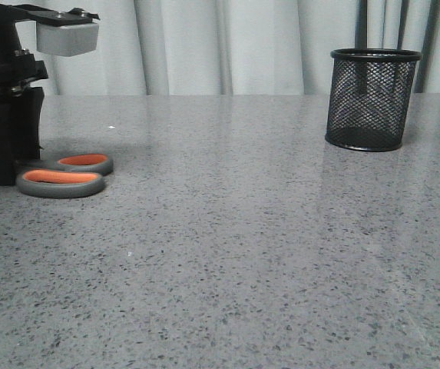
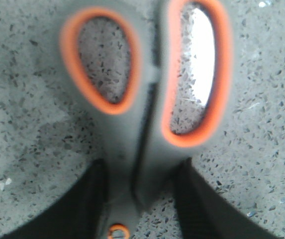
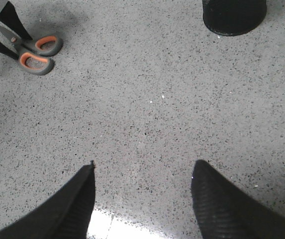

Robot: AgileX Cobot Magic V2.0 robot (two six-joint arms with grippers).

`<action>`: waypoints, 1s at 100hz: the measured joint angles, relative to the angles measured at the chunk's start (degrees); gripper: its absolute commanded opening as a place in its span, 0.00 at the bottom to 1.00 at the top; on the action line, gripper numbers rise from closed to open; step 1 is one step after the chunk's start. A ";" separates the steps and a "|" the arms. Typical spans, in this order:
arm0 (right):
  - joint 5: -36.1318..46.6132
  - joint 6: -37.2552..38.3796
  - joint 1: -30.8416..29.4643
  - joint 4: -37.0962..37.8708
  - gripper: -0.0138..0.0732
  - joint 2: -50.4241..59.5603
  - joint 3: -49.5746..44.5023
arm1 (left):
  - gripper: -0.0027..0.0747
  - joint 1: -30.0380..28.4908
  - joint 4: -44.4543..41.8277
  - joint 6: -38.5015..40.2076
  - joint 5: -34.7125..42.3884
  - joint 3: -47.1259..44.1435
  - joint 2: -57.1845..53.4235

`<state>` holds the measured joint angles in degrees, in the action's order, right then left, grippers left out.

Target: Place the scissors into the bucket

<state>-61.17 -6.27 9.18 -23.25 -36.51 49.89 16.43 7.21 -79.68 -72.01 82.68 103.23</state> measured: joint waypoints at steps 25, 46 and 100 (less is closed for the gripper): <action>-0.12 0.00 0.00 0.00 0.60 0.00 0.00 | 0.01 0.00 -0.28 3.75 -0.03 1.16 0.31; -0.12 0.12 0.00 0.00 0.60 0.00 0.00 | 0.01 0.21 -1.08 7.46 1.60 4.73 -2.79; 6.18 -3.24 0.00 -16.89 0.60 0.00 0.00 | 0.01 10.22 -5.22 20.68 -0.12 8.69 -24.37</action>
<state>-54.99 -9.50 9.18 -40.14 -36.51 49.89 26.66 1.99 -59.00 -72.13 91.37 78.87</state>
